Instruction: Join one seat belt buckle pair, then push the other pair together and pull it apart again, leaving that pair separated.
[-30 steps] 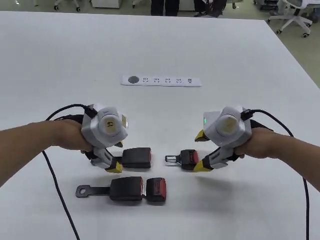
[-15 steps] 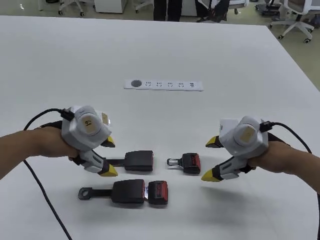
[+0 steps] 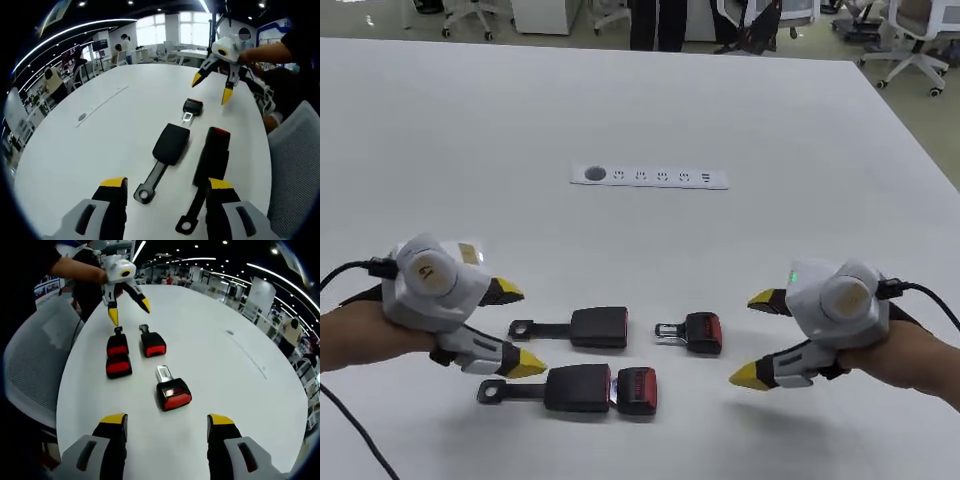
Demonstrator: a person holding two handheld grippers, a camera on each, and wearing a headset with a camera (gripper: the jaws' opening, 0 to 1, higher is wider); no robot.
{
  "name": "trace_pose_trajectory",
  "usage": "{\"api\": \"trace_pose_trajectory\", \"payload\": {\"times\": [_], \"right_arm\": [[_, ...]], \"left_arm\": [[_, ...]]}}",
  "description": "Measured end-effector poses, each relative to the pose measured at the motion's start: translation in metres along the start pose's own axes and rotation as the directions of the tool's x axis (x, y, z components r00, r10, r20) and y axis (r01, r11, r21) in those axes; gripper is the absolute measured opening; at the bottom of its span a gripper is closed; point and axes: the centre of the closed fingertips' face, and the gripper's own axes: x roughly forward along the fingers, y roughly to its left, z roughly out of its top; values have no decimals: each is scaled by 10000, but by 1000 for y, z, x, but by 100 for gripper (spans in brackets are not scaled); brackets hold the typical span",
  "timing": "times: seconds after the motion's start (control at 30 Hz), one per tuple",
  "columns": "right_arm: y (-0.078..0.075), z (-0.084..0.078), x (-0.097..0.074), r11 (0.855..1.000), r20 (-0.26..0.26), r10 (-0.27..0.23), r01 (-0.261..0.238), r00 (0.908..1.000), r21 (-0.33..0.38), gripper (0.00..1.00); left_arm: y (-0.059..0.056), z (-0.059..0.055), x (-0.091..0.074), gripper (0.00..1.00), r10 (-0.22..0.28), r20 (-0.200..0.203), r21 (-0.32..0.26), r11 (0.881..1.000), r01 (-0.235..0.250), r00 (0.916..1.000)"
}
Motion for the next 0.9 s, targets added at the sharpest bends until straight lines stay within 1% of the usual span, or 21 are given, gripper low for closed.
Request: {"api": "trace_pose_trajectory", "payload": {"times": [0.07, 0.1, 0.17, 0.2, 0.27, 0.3, 0.33, 0.4, 0.47, 0.5, 0.53, 0.6, 0.63, 0.73, 0.77, 0.8, 0.87, 0.9], "right_arm": [[1, -2, -3, 9997, 121, -158, 155, 9998, 200, 64], [-1, -2, -4, 9986, 269, -365, 355, 9990, 392, 65], [0, -1, -7, 9953, 518, -620, 579, 9967, 780, 67], [2, 0, -9, 9938, 649, -745, 687, 9951, 874, 67], [8, -2, -11, 9913, 739, -862, 781, 9935, 1060, 68], [10, -2, -12, 9893, 844, -944, 840, 9920, 1190, 69], [13, -1, -14, 9865, 992, -1016, 874, 9899, 1385, 70], [19, -3, -15, 9850, 1028, -1049, 892, 9892, 1474, 72], [26, -5, -17, 9841, 1058, -1095, 928, 9883, 1516, 73], [30, -5, -18, 9830, 1111, -1151, 970, 9871, 1559, 74], [31, -5, -19, 9816, 1164, -1204, 1007, 9859, 1623, 74], [34, -5, -22, 9768, 1279, -1358, 1112, 9824, 1832, 76], [37, -3, -23, 9734, 1423, -1476, 1183, 9788, 1960, 77], [43, 1, -26, 9687, 1654, -1667, 1301, 9720, 2116, 80], [45, 1, -27, 9655, 1668, -1732, 1339, 9707, 2233, 81], [46, 2, -27, 9627, 1717, -1817, 1396, 9683, 2317, 81], [48, 4, -30, 9543, 1871, -1990, 1468, 9620, 2604, 82], [50, 5, -31, 9511, 1983, -2056, 1479, 9583, 2712, 84]], "left_arm": [[-2, -2, -5, 69, 192, 267, -209, 9996, -186, 9995], [-4, -3, -7, 70, 237, 367, -290, 9993, -226, 9990], [-6, -5, -11, 72, 463, 607, -556, 9975, -429, 9971], [-7, -7, -14, 73, 570, 733, -636, 9966, -523, 9957], [-5, -14, -19, 76, 748, 796, -906, 9936, -675, 9940], [-6, -14, -21, 77, 841, 837, -1080, 9913, -749, 9929], [-8, -15, -25, 78, 993, 974, -1281, 9880, -864, 9903], [-13, -17, -28, 79, 1136, 1030, -1343, 9859, -994, 9882], [-15, -24, -33, 81, 1323, 1080, -1435, 9828, -1162, 9853], [-21, -23, -33, 82, 1440, 1184, -1506, 9806, -1256, 9825], [-26, -23, -34, 83, 1489, 1248, -1594, 9788, -1283, 9809], [-31, -25, -37, 84, 1575, 1365, -1787, 9750, -1321, 9780], [-32, -26, -38, 84, 1639, 1387, -1839, 9733, -1372, 9767], [-34, -25, -42, 88, 2013, 1698, -2076, 9643, -1647, 9647], [-35, -25, -42, 88, 2061, 1735, -2113, 9629, -1680, 9630], [-37, -24, -44, 89, 2158, 1803, -2212, 9595, -1742, 9596], [-42, -22, -44, 90, 2249, 1913, -2342, 9557, -1781, 9554], [-42, -23, -45, 90, 2311, 1943, -2378, 9539, -1828, 9533]]}}
